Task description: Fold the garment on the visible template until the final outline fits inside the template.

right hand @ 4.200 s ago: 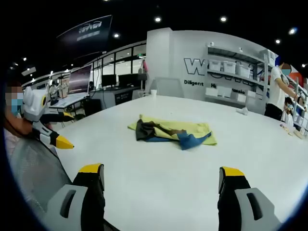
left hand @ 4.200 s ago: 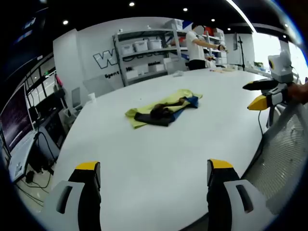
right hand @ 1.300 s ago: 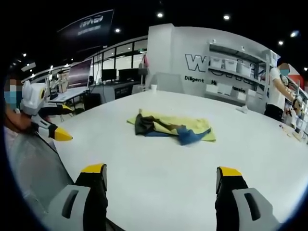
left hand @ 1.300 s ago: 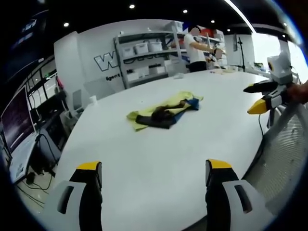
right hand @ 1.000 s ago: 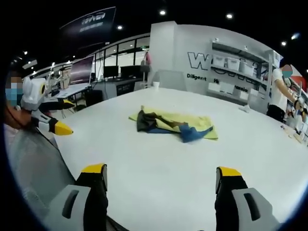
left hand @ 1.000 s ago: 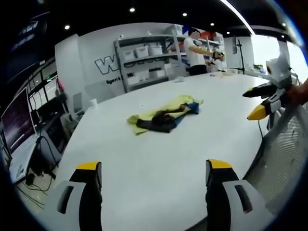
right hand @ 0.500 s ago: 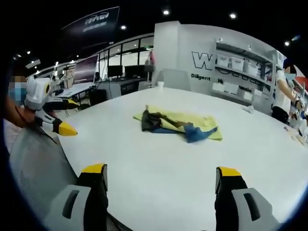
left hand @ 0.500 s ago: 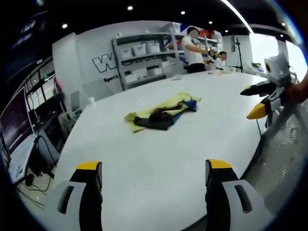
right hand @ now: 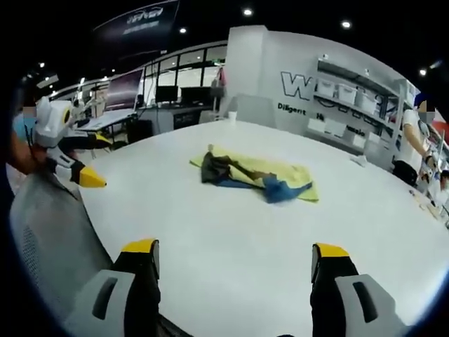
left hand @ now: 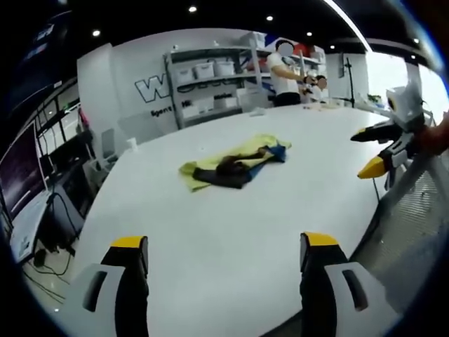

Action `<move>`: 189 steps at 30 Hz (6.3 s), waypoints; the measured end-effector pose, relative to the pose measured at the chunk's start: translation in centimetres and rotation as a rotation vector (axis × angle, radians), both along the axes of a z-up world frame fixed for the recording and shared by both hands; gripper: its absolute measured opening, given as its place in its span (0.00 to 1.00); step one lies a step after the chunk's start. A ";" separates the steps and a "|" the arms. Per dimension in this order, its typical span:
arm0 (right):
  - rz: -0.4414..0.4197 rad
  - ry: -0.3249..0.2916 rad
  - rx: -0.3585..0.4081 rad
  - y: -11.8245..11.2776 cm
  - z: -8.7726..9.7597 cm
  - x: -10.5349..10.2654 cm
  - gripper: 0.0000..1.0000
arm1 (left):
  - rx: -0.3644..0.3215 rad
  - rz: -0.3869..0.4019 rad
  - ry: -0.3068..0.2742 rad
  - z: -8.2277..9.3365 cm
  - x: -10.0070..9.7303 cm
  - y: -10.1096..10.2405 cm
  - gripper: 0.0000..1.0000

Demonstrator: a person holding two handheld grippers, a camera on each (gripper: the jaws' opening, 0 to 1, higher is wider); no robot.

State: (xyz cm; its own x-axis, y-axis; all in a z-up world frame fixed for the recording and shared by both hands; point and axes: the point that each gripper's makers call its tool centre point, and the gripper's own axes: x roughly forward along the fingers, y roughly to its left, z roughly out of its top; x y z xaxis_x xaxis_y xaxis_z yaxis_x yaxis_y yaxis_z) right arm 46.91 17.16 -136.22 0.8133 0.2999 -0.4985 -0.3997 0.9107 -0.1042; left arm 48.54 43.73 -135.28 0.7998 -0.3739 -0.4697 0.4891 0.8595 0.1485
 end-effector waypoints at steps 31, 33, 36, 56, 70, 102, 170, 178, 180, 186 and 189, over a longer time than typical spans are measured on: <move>0.147 -0.060 0.016 1.3 3.1 3.6 0.85 | -0.053 -0.116 0.071 1.3 4.5 -2.3 0.93; 0.147 -0.057 0.017 1.1 3.2 4.2 0.86 | -0.059 -0.125 0.069 1.5 5.1 -2.6 0.93; 0.153 -0.063 0.012 0.9 3.5 5.2 0.84 | -0.059 -0.152 0.070 1.4 5.7 -3.2 0.91; 0.200 -0.071 -0.067 1.3 3.2 9.8 0.71 | -0.040 -0.198 0.096 0.2 8.8 -4.6 0.86; 0.175 -0.007 -0.049 0.4 1.7 11.6 0.66 | -0.081 -0.162 0.110 0.3 11.4 -4.3 0.83; 0.222 0.068 -0.087 0.3 -0.8 17.0 0.58 | -0.129 -0.170 0.225 -2.2 16.1 -6.5 0.73; 0.157 0.268 0.036 0.9 -5.2 21.7 0.11 | -0.180 -0.209 0.465 -6.4 23.8 -11.6 0.30; 0.172 0.294 -0.012 0.3 -6.3 20.7 0.08 | -0.177 -0.210 0.529 -7.3 22.9 -12.2 0.18; 0.177 0.291 -0.036 0.0 -6.3 20.5 0.02 | -0.124 -0.221 0.511 -7.5 22.7 -11.7 0.10; 0.160 0.269 -0.050 -0.8 -5.7 21.0 0.00 | -0.092 -0.286 0.424 -6.0 22.7 -12.3 0.04; 0.146 0.267 -0.001 -0.6 -5.4 21.1 0.02 | -0.132 -0.294 0.394 -4.6 22.6 -12.9 0.04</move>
